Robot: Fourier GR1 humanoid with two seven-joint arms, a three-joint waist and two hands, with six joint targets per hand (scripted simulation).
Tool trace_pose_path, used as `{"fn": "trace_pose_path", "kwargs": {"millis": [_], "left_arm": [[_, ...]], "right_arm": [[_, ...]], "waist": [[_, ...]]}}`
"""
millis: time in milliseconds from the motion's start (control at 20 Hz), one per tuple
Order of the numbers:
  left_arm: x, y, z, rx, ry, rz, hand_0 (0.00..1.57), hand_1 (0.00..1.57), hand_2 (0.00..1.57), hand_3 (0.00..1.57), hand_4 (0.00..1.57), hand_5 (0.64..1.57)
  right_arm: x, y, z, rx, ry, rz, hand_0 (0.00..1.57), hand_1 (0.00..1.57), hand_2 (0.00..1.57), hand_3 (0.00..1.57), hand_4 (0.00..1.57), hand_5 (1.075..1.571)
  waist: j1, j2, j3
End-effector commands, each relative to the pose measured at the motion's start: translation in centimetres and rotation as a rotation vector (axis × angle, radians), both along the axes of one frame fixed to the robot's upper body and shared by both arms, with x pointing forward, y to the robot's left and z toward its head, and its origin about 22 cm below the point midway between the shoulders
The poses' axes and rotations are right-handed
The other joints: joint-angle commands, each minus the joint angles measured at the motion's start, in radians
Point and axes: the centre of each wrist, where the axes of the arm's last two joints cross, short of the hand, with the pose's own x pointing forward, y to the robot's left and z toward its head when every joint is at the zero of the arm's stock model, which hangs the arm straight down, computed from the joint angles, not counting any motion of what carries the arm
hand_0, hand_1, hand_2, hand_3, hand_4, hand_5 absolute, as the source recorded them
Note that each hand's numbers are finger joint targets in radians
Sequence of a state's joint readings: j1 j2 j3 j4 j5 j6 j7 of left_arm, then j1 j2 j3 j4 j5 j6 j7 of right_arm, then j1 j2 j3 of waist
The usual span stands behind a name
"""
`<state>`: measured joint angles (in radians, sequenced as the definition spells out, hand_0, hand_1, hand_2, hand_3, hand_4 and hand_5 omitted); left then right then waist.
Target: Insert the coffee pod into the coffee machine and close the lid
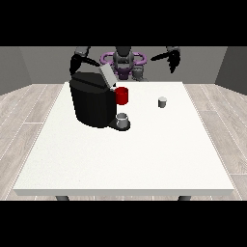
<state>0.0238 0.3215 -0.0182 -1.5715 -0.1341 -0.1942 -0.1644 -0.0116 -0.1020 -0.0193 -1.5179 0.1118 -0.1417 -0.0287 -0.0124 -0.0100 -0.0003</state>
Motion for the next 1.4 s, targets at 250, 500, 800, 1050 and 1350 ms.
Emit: {"fn": "trace_pose_path", "kwargs": {"millis": [250,500,800,1050,1350], "left_arm": [[4.7,4.4,2.3,0.218,0.026,0.041,0.0,0.0,0.0,0.0,0.0,1.571],[6.8,6.2,2.7,0.33,0.043,0.086,0.0,0.0,0.0,0.0,0.0,1.571],[8.2,6.8,2.1,0.397,0.105,0.04,0.0,0.0,0.0,0.0,0.0,1.571],[9.9,8.0,2.8,0.479,0.12,0.075,0.0,0.0,0.0,0.0,0.0,1.571],[11.6,3.7,1.5,0.528,0.011,0.083,0.76,0.76,0.88,0.62,0.0,1.571]], "right_arm": [[2.2,2.7,2.5,-0.005,-0.073,0.064,0.0,0.0,0.0,0.0,0.0,1.571],[2.6,6.6,3.7,0.021,-0.114,0.109,0.0,0.0,0.0,0.0,0.0,1.571],[3.5,4.9,2.7,0.023,-0.083,0.11,0.0,0.0,0.0,0.0,0.0,1.571],[4.0,6.3,2.6,0.019,-0.075,0.129,0.0,0.0,0.0,0.0,0.0,1.571],[5.4,5.4,1.1,0.026,-0.054,0.113,0.0,0.0,0.0,0.0,0.0,1.571]], "waist": [[-0.089,0.113,0.0001],[-0.147,0.193,-0.0006],[-0.134,0.225,0.0001],[-0.14,0.248,0.0],[-0.112,0.258,0.0003]]}}
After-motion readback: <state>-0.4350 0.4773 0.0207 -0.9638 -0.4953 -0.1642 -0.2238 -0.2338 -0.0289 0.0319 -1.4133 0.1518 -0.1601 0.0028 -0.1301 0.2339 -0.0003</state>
